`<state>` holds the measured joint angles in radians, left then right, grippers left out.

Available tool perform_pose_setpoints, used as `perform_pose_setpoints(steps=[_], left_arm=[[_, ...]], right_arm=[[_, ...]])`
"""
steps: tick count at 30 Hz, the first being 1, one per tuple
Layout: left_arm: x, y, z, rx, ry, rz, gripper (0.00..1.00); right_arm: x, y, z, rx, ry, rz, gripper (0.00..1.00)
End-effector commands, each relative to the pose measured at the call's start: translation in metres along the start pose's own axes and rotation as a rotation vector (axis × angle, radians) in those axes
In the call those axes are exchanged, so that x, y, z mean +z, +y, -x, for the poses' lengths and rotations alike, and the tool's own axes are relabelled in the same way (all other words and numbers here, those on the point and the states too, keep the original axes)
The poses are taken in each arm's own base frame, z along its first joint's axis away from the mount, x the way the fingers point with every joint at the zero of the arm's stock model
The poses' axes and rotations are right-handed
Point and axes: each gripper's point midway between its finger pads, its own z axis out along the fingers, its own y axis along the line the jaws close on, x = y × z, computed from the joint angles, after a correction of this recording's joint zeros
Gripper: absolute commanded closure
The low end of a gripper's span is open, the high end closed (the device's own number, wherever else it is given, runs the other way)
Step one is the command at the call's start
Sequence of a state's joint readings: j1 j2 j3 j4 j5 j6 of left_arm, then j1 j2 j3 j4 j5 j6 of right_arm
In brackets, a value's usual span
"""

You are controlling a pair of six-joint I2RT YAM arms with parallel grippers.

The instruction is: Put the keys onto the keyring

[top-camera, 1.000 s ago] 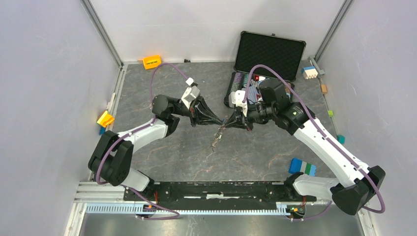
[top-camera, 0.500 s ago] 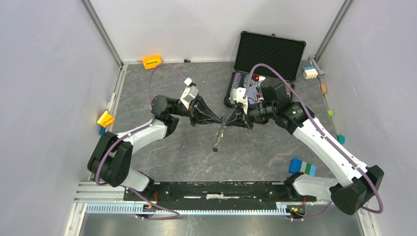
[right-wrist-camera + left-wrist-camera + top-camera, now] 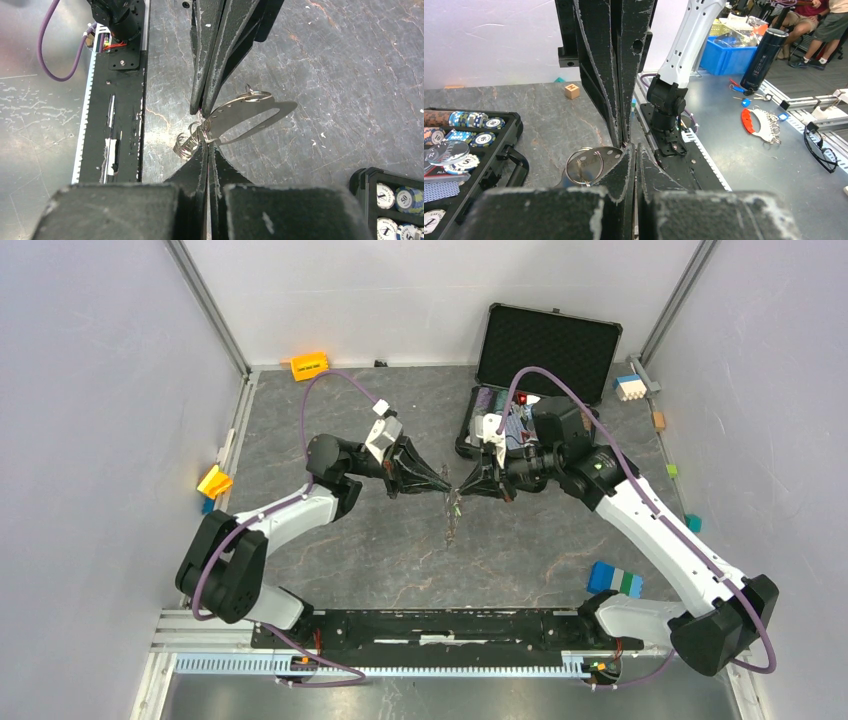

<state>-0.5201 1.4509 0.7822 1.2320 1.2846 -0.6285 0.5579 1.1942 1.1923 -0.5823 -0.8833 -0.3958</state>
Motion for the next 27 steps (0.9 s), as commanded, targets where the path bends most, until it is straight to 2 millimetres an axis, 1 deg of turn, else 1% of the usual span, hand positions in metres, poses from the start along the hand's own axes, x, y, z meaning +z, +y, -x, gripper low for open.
perform_pose_setpoints(steps=[1,9,16,23,25,27], left_arm=[[0.001,-0.012,0.01,0.094,0.002,-0.034,0.98],[0.001,-0.008,0.011,0.084,-0.003,-0.018,0.98],[0.002,-0.003,0.01,0.072,-0.008,-0.001,0.98],[0.002,-0.003,0.012,0.071,-0.019,0.009,0.98],[0.001,-0.004,0.015,0.076,-0.024,0.012,0.98],[0.001,-0.004,0.017,0.077,-0.028,0.013,0.98]], right_arm=[[-0.001,-0.013,0.008,-0.017,-0.032,-0.036,1.0],[0.0,-0.011,0.013,-0.006,-0.055,-0.014,1.0],[0.001,-0.004,0.017,-0.014,-0.074,0.026,1.0],[-0.008,-0.019,-0.001,-0.069,0.009,-0.08,1.0],[-0.011,-0.024,-0.01,-0.08,0.039,-0.106,1.0],[-0.016,-0.032,-0.025,-0.083,0.082,-0.14,1.0]])
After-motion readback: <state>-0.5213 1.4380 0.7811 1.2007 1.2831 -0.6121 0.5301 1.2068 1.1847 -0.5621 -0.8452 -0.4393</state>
